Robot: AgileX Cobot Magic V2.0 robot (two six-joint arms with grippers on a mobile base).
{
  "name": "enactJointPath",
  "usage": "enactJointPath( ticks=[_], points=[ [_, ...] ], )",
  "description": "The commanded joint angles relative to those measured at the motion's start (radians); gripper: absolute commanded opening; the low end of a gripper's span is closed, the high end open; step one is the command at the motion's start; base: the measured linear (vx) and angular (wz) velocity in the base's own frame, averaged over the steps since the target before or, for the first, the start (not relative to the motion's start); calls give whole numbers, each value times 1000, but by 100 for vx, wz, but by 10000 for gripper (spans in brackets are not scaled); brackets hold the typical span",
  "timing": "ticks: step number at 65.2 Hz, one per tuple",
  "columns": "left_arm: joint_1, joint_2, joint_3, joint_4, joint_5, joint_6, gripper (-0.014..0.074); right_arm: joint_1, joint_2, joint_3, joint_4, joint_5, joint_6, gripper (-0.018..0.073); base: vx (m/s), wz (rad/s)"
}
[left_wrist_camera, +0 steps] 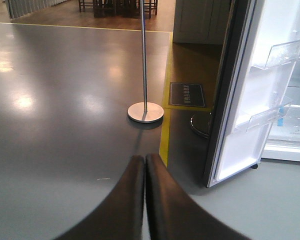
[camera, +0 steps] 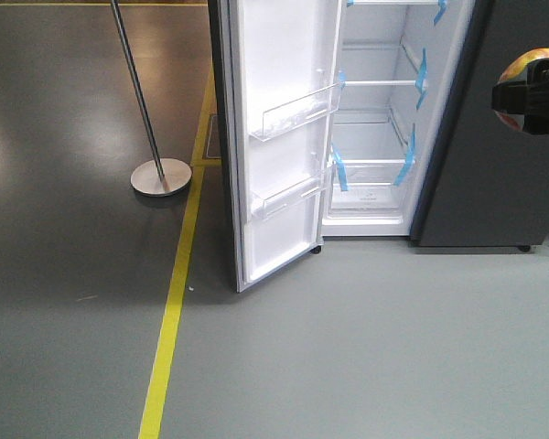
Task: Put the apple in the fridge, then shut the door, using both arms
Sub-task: 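Approach the refrigerator opening, apple held in the right gripper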
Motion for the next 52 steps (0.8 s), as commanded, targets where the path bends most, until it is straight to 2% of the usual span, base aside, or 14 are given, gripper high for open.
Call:
enactJointPath(
  ticks=[1,52],
  points=[
    [-7,-16,15,3,-63,-5,-8,-6,-27,-33,2,-77,2,168,6,-2],
    [-7,-16,15,3,-63,-5,-8,-6,-27,-33,2,-77,2,168,5,-1]
  ],
)
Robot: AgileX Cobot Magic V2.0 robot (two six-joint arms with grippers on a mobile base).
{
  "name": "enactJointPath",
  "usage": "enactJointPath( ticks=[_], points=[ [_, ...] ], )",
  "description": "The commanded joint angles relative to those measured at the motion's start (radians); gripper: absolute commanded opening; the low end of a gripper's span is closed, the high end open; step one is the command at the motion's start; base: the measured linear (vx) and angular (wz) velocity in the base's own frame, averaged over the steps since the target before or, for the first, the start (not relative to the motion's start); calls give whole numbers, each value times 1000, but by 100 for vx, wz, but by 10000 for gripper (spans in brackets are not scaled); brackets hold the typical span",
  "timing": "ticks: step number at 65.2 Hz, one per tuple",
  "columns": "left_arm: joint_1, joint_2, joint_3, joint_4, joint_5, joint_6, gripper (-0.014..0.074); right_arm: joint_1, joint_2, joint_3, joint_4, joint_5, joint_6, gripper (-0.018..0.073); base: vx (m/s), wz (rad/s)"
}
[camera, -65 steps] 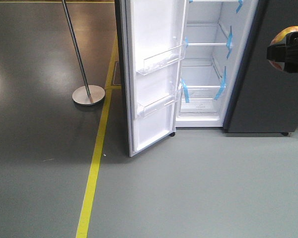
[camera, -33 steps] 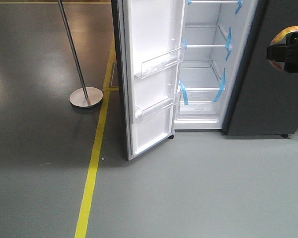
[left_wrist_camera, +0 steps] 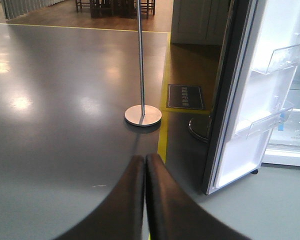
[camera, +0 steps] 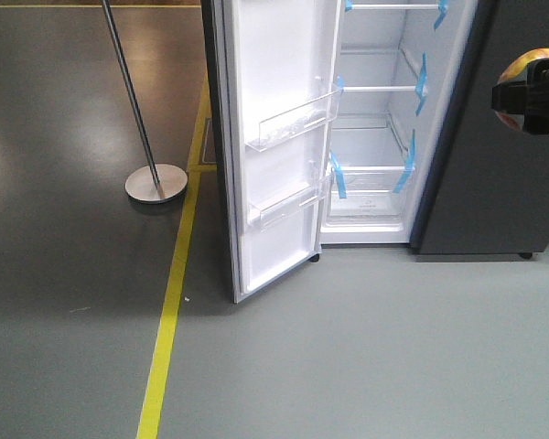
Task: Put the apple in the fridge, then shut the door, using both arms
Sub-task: 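Approach the refrigerator opening, apple held in the right gripper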
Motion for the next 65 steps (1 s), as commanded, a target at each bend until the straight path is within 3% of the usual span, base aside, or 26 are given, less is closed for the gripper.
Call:
enactJointPath(
  ticks=[1,65],
  points=[
    [-7,-16,15,3,-63,-5,-8,-6,-27,-33,2,-77,2,168,6,0],
    [-7,-16,15,3,-63,-5,-8,-6,-27,-33,2,-77,2,168,8,1]
  ],
)
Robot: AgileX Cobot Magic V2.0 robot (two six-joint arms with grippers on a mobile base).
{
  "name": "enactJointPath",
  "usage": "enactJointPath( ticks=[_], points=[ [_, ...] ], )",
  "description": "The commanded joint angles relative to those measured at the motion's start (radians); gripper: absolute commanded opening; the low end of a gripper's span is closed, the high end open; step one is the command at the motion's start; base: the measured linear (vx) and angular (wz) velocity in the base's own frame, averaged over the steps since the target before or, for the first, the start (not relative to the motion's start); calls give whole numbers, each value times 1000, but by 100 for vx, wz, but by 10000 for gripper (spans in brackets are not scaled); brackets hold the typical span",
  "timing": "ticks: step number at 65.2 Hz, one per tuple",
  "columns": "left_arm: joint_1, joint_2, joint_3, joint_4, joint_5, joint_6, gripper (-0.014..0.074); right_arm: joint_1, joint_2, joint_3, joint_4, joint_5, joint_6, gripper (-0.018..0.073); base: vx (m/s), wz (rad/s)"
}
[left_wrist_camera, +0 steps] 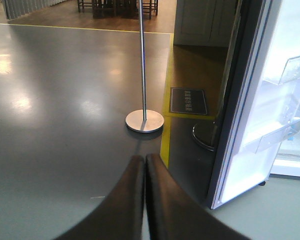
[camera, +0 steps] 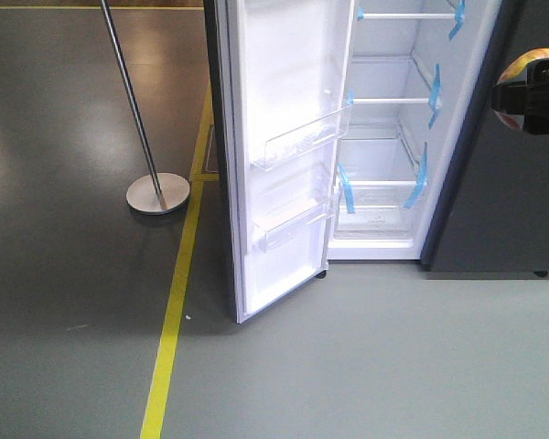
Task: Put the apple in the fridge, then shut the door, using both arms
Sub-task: 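Approach the refrigerator opening, apple held in the right gripper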
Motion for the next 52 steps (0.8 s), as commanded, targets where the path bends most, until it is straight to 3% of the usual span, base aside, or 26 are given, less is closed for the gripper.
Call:
enactJointPath(
  ticks=[1,52],
  points=[
    [-7,-16,15,3,-63,-5,-8,-6,-27,-33,2,-77,2,168,9,1],
    [-7,-16,15,3,-63,-5,-8,-6,-27,-33,2,-77,2,168,9,1]
  ],
)
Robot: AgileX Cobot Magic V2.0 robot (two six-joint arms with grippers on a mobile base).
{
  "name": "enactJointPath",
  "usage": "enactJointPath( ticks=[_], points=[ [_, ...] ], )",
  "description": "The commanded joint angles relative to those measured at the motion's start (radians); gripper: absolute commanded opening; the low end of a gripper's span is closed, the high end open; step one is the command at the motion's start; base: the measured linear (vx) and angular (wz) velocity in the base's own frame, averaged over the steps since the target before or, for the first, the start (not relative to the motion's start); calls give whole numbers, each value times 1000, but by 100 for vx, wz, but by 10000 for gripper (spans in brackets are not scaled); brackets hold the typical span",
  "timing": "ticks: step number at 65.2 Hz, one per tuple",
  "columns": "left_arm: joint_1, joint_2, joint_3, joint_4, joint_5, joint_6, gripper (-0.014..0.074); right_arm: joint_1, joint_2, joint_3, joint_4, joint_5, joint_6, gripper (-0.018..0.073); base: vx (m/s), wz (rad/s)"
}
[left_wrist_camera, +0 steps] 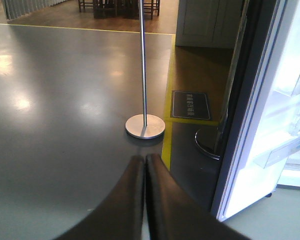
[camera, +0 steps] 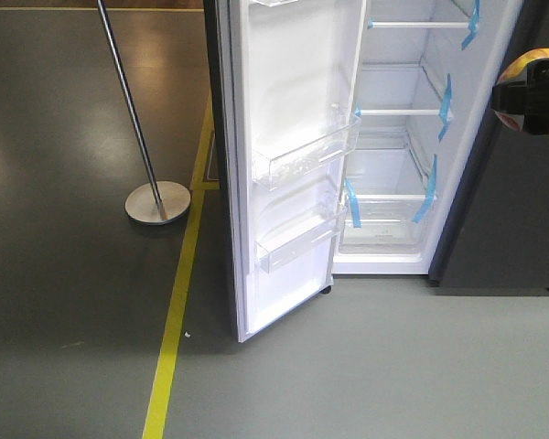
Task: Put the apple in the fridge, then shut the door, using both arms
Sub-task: 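Approach the refrigerator opening, apple held in the right gripper, then move up to the refrigerator shelves with the apple in the right gripper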
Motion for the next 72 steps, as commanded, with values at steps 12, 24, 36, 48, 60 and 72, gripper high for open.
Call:
enactJointPath(
  ticks=[12,24,36,48,60,72],
  points=[
    [-7,-16,15,3,-63,-5,-8,-6,-27,-33,2,-77,2,168,8,-2],
    [-7,-16,15,3,-63,-5,-8,-6,-27,-33,2,-77,2,168,8,-2],
    [-7,-16,15,3,-63,-5,-8,-6,-27,-33,2,-77,2,168,8,-3],
    [-7,-16,15,3,-63,-5,-8,-6,-27,-33,2,-77,2,168,8,-3],
    [-7,-16,15,3,-63,-5,-8,-6,-27,-33,2,-77,2,168,8,-2],
    [-7,-16,15,3,-63,-5,-8,-6,-27,-33,2,-77,2,168,8,0]
  ],
)
